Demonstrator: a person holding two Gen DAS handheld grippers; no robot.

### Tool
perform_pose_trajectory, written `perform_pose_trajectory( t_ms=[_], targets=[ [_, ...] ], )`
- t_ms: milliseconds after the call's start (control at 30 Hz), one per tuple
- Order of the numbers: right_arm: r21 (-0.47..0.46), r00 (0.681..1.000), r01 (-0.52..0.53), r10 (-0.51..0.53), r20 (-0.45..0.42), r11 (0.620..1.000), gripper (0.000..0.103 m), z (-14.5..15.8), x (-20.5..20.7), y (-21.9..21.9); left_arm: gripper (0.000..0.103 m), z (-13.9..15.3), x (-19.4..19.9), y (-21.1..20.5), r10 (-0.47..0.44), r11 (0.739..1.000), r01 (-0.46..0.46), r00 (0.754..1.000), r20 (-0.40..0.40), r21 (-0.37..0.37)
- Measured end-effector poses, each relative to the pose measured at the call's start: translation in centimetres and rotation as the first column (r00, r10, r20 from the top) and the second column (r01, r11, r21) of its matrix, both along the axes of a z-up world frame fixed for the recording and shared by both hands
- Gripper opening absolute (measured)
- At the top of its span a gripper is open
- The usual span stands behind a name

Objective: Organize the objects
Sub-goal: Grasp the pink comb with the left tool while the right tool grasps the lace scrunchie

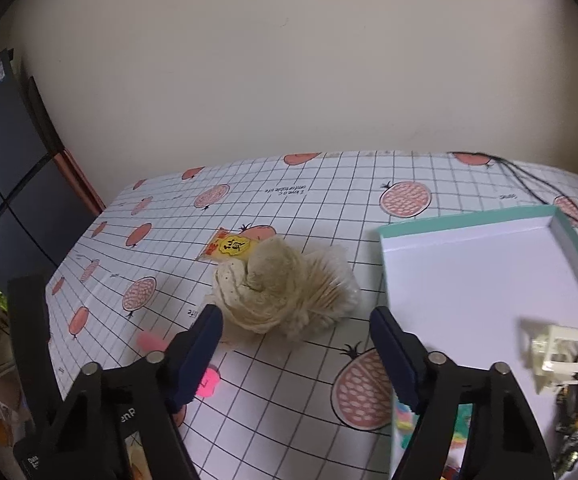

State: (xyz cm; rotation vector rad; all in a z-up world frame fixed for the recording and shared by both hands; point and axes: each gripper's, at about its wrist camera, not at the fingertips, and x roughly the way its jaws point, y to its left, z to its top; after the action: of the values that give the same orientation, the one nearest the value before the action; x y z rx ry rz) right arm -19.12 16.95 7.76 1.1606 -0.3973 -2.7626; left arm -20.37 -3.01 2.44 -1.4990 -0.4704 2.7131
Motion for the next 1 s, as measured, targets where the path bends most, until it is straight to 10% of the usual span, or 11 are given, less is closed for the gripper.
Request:
perform_pose_trajectory(
  t_ms=[200,467,733,1000],
  targets=[
    [-0.053,1.000,0.004,-0.002,0.026,0.999,0.059,-0.6,-1.7,0.0,0.079,-0.9,-0.4,-0.5,0.030,1.000,-0.030,0.999,0.029,-0.005],
    [-0.101,0.998,0.007,-0.001,0.060,0.995,0.047,-1.6,-4.4,-0.5,0.050,-1.1,-1.0,-0.6,0.034,0.996,-0.030,0.998,0.045,-0.082],
    [-0.110,0.995,0.007,0.004,0.099,0.994,0.005,-3.1,-5.5,-0.8,0.036,-0.9,-1.4,-0.4,0.027,0.994,-0.023,0.999,0.042,-0.105],
    [-0.164,0.998,-0.050,0.057,0.037,0.985,0.003,-1.1,-4.4,-0.8,0.026,-0.4,-1.2,-0.6,0.022,0.993,-0.017,0.999,0.039,-0.114]
  ],
)
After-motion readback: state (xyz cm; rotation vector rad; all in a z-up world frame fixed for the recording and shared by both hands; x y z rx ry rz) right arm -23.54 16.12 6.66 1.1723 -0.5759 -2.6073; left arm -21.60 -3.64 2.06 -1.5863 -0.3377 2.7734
